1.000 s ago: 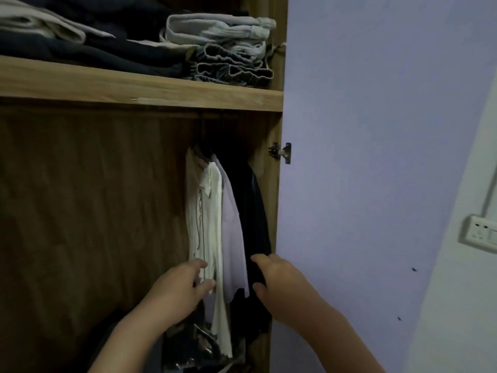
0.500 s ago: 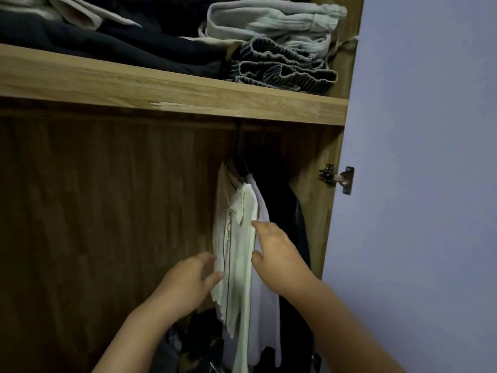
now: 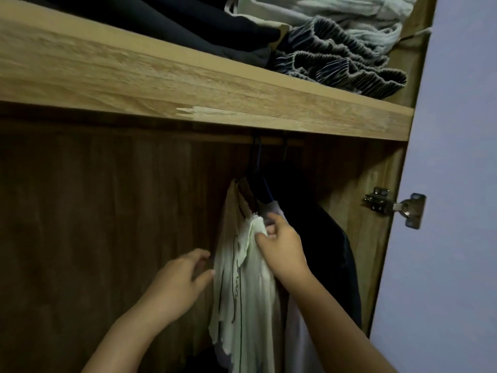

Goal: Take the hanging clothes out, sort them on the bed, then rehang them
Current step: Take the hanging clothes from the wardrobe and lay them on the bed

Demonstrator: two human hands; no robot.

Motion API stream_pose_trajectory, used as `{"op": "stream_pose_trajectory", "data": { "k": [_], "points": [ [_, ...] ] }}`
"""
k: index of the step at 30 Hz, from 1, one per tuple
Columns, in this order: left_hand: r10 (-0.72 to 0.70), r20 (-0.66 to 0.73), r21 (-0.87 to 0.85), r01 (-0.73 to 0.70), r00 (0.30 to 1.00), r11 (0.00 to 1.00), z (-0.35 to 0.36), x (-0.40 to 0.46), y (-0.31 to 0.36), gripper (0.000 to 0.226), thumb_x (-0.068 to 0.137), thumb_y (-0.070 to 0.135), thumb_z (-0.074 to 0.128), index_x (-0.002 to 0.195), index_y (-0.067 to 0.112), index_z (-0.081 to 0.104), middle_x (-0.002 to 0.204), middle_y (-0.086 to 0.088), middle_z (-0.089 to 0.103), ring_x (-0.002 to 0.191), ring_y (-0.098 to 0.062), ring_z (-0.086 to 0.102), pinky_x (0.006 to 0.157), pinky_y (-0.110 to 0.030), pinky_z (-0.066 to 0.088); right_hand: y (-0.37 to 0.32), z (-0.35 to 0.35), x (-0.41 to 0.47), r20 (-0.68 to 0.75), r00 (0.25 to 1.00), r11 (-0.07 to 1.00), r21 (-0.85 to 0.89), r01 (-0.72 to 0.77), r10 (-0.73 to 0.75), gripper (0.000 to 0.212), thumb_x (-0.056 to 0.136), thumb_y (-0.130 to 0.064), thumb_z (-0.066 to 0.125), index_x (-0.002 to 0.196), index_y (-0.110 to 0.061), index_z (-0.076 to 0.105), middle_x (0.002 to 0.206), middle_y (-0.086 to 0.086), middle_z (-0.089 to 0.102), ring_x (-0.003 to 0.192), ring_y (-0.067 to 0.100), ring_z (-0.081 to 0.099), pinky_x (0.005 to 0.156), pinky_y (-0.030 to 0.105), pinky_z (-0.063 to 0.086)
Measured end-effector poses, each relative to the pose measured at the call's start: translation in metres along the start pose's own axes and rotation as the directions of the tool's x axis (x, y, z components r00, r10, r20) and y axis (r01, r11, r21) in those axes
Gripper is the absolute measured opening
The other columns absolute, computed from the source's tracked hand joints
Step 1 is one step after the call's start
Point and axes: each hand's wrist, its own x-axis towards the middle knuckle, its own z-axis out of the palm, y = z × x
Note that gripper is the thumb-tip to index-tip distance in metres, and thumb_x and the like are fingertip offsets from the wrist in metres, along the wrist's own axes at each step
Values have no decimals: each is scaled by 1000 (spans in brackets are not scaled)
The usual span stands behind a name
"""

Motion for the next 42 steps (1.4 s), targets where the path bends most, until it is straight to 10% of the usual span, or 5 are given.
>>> {"op": "stream_pose_trajectory", "data": {
  "k": [4, 9, 16, 38, 42],
  "points": [
    [19, -29, -44, -20, 999, 999, -7, 10, -12, 41, 90, 31, 55, 130, 31, 45, 123, 10, 54, 112, -3, 51, 94, -20, 43, -13, 25, 17, 98, 986, 955, 253, -155, 134, 32, 87, 2, 47, 87, -28, 56, 101, 18, 66, 96, 36, 63, 87, 51, 52],
    [27, -105, -53, -32, 994, 998, -20, 17, -21, 39, 89, 27, 57, 127, 29, 49, 115, 12, 56, 105, -3, 55, 89, -20, 45, -17, 40, 31, 81, 985, 821, 544, -174, 154, 46, 78, 3, 40, 115, -14, 62, 127, 15, 57, 112, 29, 59, 99, 47, 47],
    [64, -200, -54, -77, 978, 996, -25, 14, -13, 35, 89, 21, 58, 124, 22, 54, 107, 8, 59, 97, -7, 56, 86, -23, 44, -27, 16, 27, 116, 991, 639, 758, -132, 68, 50, 76, 22, 29, 98, -7, 63, 92, 17, 67, 87, 32, 66, 86, 46, 52],
    [78, -272, 74, -60, 959, 995, 59, -62, 50, 46, 97, 19, 40, 143, 16, 33, 150, -6, 31, 139, -23, 26, 114, -39, 20, 37, -226, -173, 572, 817, 821, 433, -373, 69, 38, 61, 14, 43, 89, 4, 67, 82, 21, 65, 68, 26, 64, 61, 29, 53],
    [146, -116, 286, -108, 982, 952, 88, -86, 65, 26, 95, 24, 46, 105, 9, 65, 104, -10, 66, 104, -29, 58, 88, -38, 38, 51, -269, -213, 581, 808, 836, 393, -382, 96, 36, 62, 15, 43, 88, 4, 66, 78, 18, 63, 64, 21, 62, 57, 26, 51]
  ]
}}
